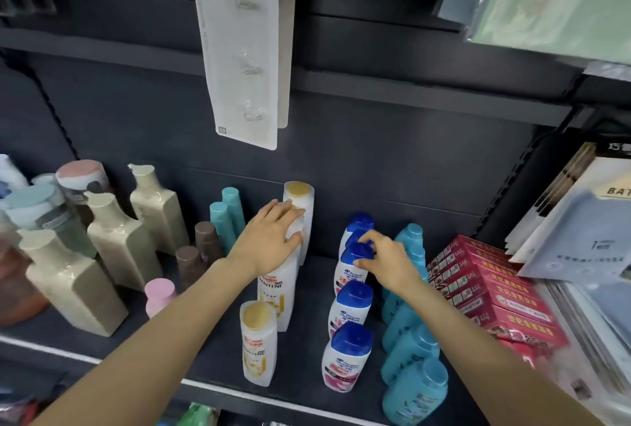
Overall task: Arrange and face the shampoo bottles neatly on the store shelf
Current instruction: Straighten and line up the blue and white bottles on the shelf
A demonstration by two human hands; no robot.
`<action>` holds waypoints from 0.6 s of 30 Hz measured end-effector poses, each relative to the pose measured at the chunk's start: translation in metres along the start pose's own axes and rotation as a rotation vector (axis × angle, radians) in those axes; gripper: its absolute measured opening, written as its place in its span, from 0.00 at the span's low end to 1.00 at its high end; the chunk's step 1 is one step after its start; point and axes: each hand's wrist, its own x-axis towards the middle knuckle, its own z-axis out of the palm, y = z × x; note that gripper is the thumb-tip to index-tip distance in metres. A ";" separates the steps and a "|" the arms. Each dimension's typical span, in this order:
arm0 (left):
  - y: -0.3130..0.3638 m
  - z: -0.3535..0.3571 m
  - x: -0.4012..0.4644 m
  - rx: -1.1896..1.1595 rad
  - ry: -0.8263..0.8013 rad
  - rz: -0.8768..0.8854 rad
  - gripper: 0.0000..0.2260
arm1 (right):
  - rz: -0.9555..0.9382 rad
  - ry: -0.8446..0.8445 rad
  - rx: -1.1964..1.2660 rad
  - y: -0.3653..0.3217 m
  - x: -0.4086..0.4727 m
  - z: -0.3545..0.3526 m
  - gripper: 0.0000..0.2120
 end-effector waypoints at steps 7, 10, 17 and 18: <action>0.001 0.003 0.000 0.025 0.025 0.002 0.21 | 0.040 -0.054 0.060 0.007 0.001 0.003 0.16; 0.001 0.003 0.000 0.027 0.026 0.000 0.21 | 0.040 -0.085 0.093 0.006 0.001 0.006 0.16; 0.001 0.004 -0.001 0.040 0.041 0.006 0.21 | 0.043 -0.103 0.103 0.010 0.004 0.001 0.18; 0.001 0.005 -0.001 0.039 0.039 0.005 0.21 | 0.036 -0.050 0.121 0.008 0.006 -0.002 0.17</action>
